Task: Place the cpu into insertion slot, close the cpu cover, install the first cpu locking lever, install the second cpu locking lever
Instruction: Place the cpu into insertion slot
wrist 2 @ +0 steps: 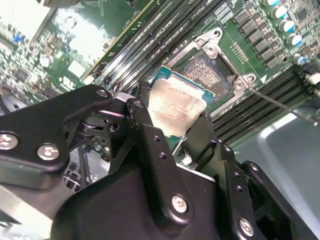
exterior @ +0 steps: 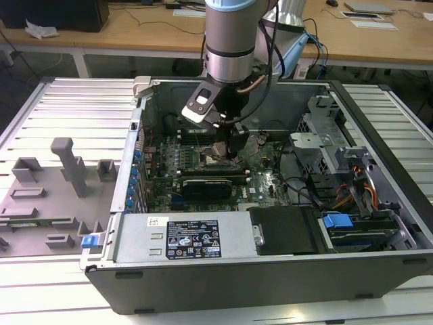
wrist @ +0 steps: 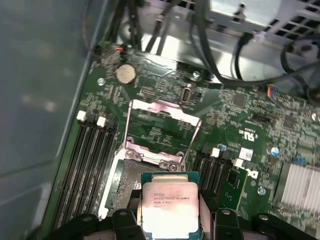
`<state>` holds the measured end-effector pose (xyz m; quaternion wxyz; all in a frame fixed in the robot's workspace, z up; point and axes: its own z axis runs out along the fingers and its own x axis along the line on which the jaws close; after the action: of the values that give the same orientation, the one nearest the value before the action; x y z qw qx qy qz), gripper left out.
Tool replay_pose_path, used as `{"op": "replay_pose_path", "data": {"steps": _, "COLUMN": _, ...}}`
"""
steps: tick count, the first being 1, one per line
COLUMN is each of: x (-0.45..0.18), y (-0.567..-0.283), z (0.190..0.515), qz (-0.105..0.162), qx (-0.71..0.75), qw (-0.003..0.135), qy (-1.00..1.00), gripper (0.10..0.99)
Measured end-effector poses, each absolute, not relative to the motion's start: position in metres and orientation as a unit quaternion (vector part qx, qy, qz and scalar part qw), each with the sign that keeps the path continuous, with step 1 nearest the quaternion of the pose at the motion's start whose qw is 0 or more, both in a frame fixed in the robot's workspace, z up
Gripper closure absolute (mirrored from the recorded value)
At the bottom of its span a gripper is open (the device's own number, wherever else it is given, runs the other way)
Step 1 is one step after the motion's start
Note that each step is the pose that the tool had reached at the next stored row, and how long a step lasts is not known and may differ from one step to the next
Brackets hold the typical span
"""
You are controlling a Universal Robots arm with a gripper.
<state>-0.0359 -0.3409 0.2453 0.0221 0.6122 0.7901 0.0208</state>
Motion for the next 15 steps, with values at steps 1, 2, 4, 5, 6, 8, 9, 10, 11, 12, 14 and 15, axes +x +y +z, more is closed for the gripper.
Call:
{"op": "replay_pose_path", "data": {"steps": 1, "x": -0.0359, "y": -0.3409, "z": 0.2452, "qz": 0.021, "qx": 0.62, "qw": 0.022, "qy": 0.784, "gripper": 0.545}}
{"op": "replay_pose_path", "data": {"steps": 2, "x": -0.0359, "y": -0.3409, "z": 0.245, "qz": 0.02, "qx": 0.627, "qw": 0.023, "qy": 0.778, "gripper": 0.545}}
{"op": "replay_pose_path", "data": {"steps": 4, "x": -0.0359, "y": -0.3409, "z": 0.2446, "qz": 0.02, "qx": 0.64, "qw": 0.023, "qy": 0.768, "gripper": 0.545}}
{"op": "replay_pose_path", "data": {"steps": 5, "x": -0.0359, "y": -0.3409, "z": 0.2444, "qz": 0.02, "qx": 0.646, "qw": 0.023, "qy": 0.763, "gripper": 0.545}}
{"op": "replay_pose_path", "data": {"steps": 6, "x": -0.0359, "y": -0.3409, "z": 0.2442, "qz": 0.02, "qx": 0.656, "qw": 0.023, "qy": 0.754, "gripper": 0.545}}
{"op": "replay_pose_path", "data": {"steps": 8, "x": -0.0359, "y": -0.3409, "z": 0.2436, "qz": 0.019, "qx": 0.671, "qw": 0.024, "qy": 0.741, "gripper": 0.545}}
{"op": "replay_pose_path", "data": {"steps": 9, "x": -0.0359, "y": -0.3409, "z": 0.2432, "qz": 0.019, "qx": 0.678, "qw": 0.024, "qy": 0.735, "gripper": 0.545}}
{"op": "replay_pose_path", "data": {"steps": 10, "x": -0.0359, "y": -0.3409, "z": 0.2428, "qz": 0.018, "qx": 0.686, "qw": 0.024, "qy": 0.727, "gripper": 0.545}}
{"op": "replay_pose_path", "data": {"steps": 11, "x": -0.0359, "y": -0.3408, "z": 0.2426, "qz": 0.018, "qx": 0.689, "qw": 0.024, "qy": 0.724, "gripper": 0.545}}
{"op": "replay_pose_path", "data": {"steps": 12, "x": -0.0359, "y": -0.3406, "z": 0.2423, "qz": 0.018, "qx": 0.691, "qw": 0.024, "qy": 0.722, "gripper": 0.545}}
{"op": "replay_pose_path", "data": {"steps": 14, "x": -0.0359, "y": -0.338, "z": 0.2411, "qz": 0.018, "qx": 0.697, "qw": 0.024, "qy": 0.716, "gripper": 0.545}}
{"op": "replay_pose_path", "data": {"steps": 15, "x": -0.0359, "y": -0.3363, "z": 0.2408, "qz": 0.018, "qx": 0.699, "qw": 0.024, "qy": 0.715, "gripper": 0.545}}
